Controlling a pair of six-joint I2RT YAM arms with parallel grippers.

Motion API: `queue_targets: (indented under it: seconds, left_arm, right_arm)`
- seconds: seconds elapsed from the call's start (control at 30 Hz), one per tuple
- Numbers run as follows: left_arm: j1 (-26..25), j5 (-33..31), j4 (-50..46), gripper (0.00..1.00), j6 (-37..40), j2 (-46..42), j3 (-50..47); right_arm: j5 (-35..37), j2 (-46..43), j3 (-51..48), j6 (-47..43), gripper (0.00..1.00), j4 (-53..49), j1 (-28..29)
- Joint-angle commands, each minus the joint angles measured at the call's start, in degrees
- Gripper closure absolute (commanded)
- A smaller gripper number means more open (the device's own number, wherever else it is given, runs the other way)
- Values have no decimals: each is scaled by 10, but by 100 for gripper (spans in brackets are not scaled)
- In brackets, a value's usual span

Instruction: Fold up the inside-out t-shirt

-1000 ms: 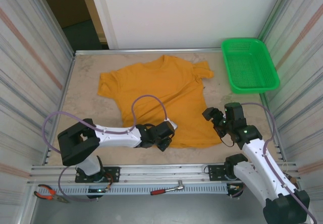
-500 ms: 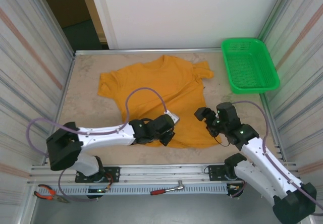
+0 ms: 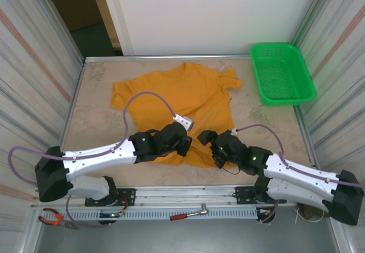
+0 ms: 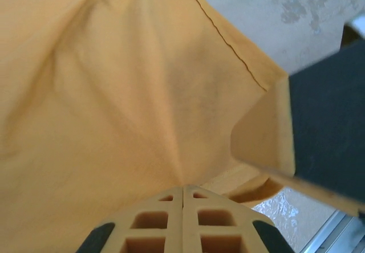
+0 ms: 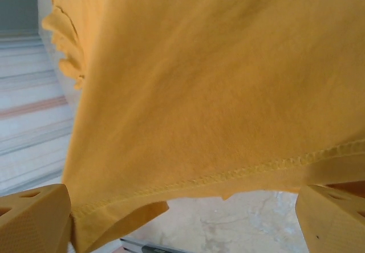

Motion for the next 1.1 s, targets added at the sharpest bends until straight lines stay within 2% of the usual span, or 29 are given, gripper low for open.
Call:
queue_targets:
  seconds: [0.0, 0.13, 0.33, 0.47, 0.73, 0.8, 0.83, 0.87, 0.93, 0.97, 1.0, 1.07]
  left_arm:
    - [6, -35, 10, 100, -34, -30, -4]
    - [7, -33, 15, 100, -37, -46, -6]
    - [6, -12, 24, 100, -41, -62, -21]
    - [0, -1, 36, 100, -38, -64, -31]
    - [-6, 26, 52, 100, -22, -51, -32]
    - [-6, 30, 51, 100, -15, -50, -32]
    - [-6, 32, 49, 100, -10, -51, -33]
    - [-6, 33, 47, 100, -5, -52, -35]
    - [-6, 30, 41, 100, 13, -57, -38]
    - [-6, 25, 35, 100, 26, -60, -39]
    - [-6, 18, 31, 94, 41, -64, -44]
    - [-6, -7, 25, 66, 67, -72, -59]
  right_arm:
    - [97, 17, 3, 106, 1, 38, 42]
    - [167, 27, 10, 163, 1, 37, 87]
    - [230, 48, 7, 207, 1, 77, 91]
    - [234, 84, 16, 210, 1, 107, 84]
    - [165, 181, 38, 201, 1, 197, 46]
    - [153, 197, 37, 197, 14, 220, 36]
    - [148, 200, 35, 191, 30, 232, 30]
    - [143, 201, 34, 183, 49, 240, 26]
    - [136, 195, 33, 172, 97, 241, 17]
    - [131, 189, 31, 164, 100, 239, 12]
    - [126, 183, 30, 158, 100, 238, 8]
    - [117, 173, 27, 151, 100, 229, 0]
